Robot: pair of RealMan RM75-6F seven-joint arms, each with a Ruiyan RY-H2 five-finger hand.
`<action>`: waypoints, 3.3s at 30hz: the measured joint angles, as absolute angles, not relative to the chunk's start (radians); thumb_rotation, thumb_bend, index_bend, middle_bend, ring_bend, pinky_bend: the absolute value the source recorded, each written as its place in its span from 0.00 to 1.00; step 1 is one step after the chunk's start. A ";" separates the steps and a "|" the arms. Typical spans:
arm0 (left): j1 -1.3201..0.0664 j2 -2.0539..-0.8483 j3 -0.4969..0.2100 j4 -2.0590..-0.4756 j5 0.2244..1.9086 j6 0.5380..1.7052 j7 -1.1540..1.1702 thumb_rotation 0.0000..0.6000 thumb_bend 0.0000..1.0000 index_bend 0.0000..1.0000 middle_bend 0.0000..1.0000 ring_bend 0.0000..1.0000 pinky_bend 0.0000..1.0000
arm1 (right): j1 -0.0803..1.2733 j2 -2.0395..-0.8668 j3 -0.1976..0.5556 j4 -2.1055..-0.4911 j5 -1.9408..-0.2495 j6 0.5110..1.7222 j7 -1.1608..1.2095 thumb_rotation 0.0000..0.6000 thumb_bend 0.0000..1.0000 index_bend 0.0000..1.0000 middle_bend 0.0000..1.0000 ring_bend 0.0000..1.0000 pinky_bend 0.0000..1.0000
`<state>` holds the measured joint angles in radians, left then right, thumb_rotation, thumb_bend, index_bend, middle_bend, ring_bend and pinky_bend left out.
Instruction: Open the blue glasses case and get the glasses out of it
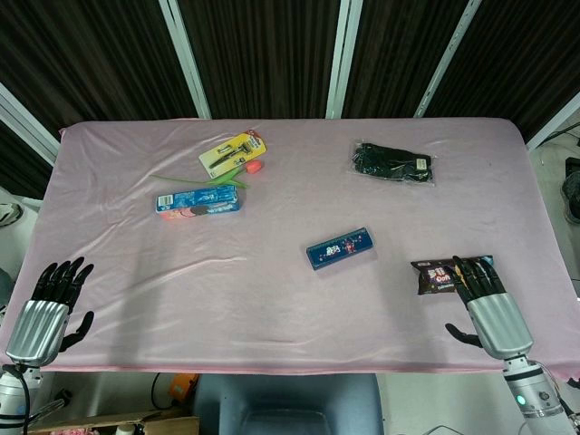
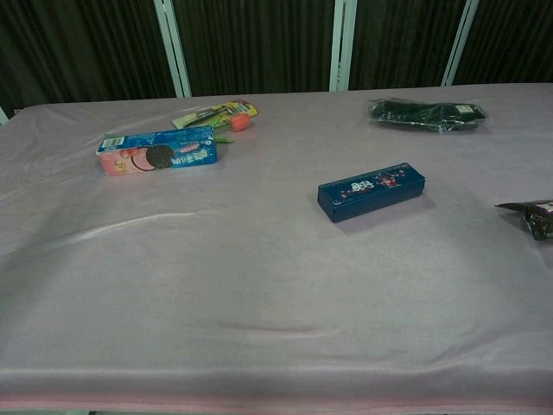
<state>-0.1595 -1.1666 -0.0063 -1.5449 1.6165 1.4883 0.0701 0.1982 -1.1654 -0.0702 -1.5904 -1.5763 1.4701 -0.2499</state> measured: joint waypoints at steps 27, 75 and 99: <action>-0.160 -1.175 -0.055 -1.558 1.515 1.476 0.098 1.00 0.38 0.00 0.00 0.00 0.00 | 0.667 -1.498 0.125 -1.040 -1.555 0.951 0.037 1.00 0.40 0.39 0.10 0.00 0.00; -0.143 -1.168 -0.049 -1.539 1.547 1.510 0.063 1.00 0.38 0.00 0.00 0.00 0.00 | 0.795 -1.670 0.131 -0.907 -1.392 0.810 -0.102 1.00 0.45 0.57 0.19 0.10 0.00; -0.140 -1.165 -0.045 -1.544 1.551 1.508 0.067 1.00 0.38 0.00 0.00 0.00 0.00 | 0.799 -1.651 0.129 -0.940 -1.376 0.821 -0.124 1.00 0.52 0.62 0.23 0.12 0.00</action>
<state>-0.1400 -1.1652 -0.0451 -1.5436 1.5505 1.5085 0.0668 0.7990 -1.6507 0.1285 -0.9398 -1.3764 0.8210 -0.1240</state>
